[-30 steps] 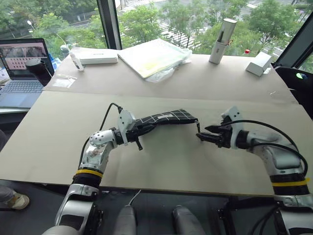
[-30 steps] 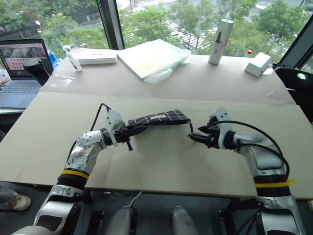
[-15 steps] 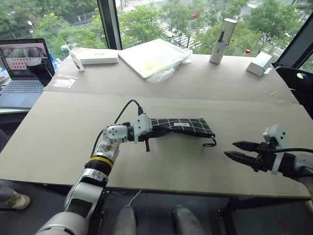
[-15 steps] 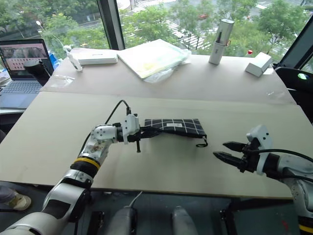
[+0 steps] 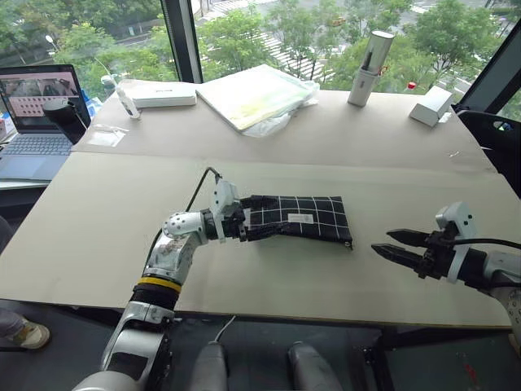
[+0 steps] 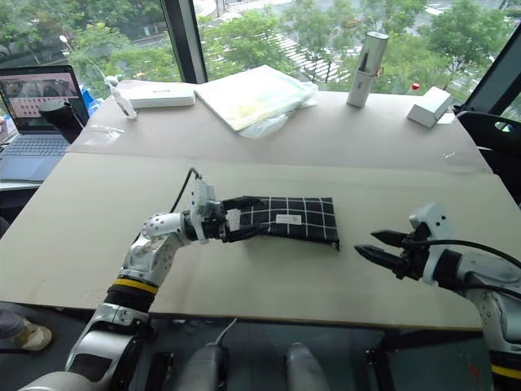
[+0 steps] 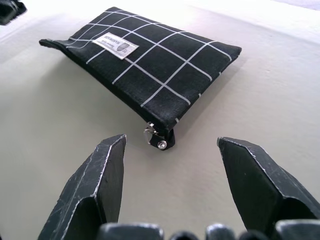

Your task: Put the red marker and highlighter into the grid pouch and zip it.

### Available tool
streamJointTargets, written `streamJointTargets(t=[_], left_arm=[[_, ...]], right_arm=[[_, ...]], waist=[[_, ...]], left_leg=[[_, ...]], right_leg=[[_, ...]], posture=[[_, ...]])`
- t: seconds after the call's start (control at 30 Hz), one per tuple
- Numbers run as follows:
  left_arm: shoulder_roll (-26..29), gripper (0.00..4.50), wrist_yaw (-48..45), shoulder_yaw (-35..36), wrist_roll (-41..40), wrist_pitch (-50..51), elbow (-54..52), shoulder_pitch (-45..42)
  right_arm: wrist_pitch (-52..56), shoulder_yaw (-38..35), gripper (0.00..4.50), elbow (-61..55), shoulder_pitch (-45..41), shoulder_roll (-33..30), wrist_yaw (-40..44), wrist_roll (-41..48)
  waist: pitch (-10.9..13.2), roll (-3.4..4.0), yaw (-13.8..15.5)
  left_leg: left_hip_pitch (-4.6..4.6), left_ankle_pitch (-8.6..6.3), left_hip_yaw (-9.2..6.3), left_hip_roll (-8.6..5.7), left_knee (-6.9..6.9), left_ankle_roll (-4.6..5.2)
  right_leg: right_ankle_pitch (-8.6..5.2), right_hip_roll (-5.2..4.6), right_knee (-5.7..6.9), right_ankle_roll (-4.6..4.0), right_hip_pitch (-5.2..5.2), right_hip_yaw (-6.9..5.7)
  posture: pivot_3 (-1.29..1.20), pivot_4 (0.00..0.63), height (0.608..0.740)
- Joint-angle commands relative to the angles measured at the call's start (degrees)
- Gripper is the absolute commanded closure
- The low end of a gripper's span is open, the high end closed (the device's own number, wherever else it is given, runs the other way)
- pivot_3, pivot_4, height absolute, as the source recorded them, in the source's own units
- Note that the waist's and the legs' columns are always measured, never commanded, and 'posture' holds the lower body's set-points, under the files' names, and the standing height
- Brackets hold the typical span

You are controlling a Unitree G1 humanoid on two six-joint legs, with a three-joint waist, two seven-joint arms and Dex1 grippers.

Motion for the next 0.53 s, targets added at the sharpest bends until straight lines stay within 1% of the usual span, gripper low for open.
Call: streamJointTargets(t=[0.03,0.1,0.2,0.37,0.47,0.53], left_arm=[[2.38,0.86,7.08,5.70,-4.86,10.01,-8.77,2.33],[4.61,0.86,9.64,9.09,-7.71,15.53,-12.53,5.05],[7.77,0.86,11.76,12.64,-10.37,20.11,-17.10,9.63],[9.99,0.86,15.43,18.82,-11.90,21.17,-19.34,15.48],[10.15,0.86,17.05,20.73,-12.30,20.91,-19.59,17.78],[10.16,0.86,17.11,20.60,-11.65,19.84,-19.02,18.89]], right_arm=[[-2.29,-0.62,1.23,2.42,-2.54,-0.87,0.09,-0.18],[-2.81,-1.13,1.23,5.25,-4.37,-0.43,-0.15,0.26],[-4.41,-1.04,1.23,9.23,-6.61,-0.11,-0.52,-0.34],[-6.21,-0.52,1.23,14.41,-9.15,0.32,-1.01,-1.05],[-7.49,-0.06,1.23,17.71,-10.42,0.90,-1.39,-1.77],[-9.04,0.90,1.23,20.25,-11.63,1.96,-2.65,-3.12]], waist=[[0.00,0.00,-0.14],[0.00,0.00,-0.27],[0.00,0.01,-0.40],[0.01,0.02,0.01],[0.01,0.02,-0.01],[0.01,0.02,-0.03]], left_leg=[[0.00,0.00,-0.01,0.00,0.00,0.00],[0.00,0.00,-0.01,0.00,0.00,0.00],[0.01,0.00,-0.01,0.00,0.00,0.00],[0.02,0.00,-0.01,-0.02,0.02,-0.01],[0.02,0.00,-0.01,-0.03,0.02,-0.01],[0.02,0.00,-0.01,-0.03,0.02,-0.01]], right_leg=[[0.00,0.00,0.00,0.00,0.00,0.00],[0.00,-0.01,-0.01,0.00,0.00,0.00],[0.00,-0.01,-0.01,0.00,0.00,-0.01],[0.00,-0.07,-0.04,0.00,0.03,-0.06],[0.00,-0.07,-0.03,0.00,0.03,-0.06],[0.00,-0.07,-0.04,-0.01,0.02,-0.07]], posture=[[0.00,0.150,0.739],[0.00,0.150,0.739],[0.00,0.150,0.739],[0.00,0.150,0.739],[0.00,0.150,0.739],[0.00,0.150,0.739]])
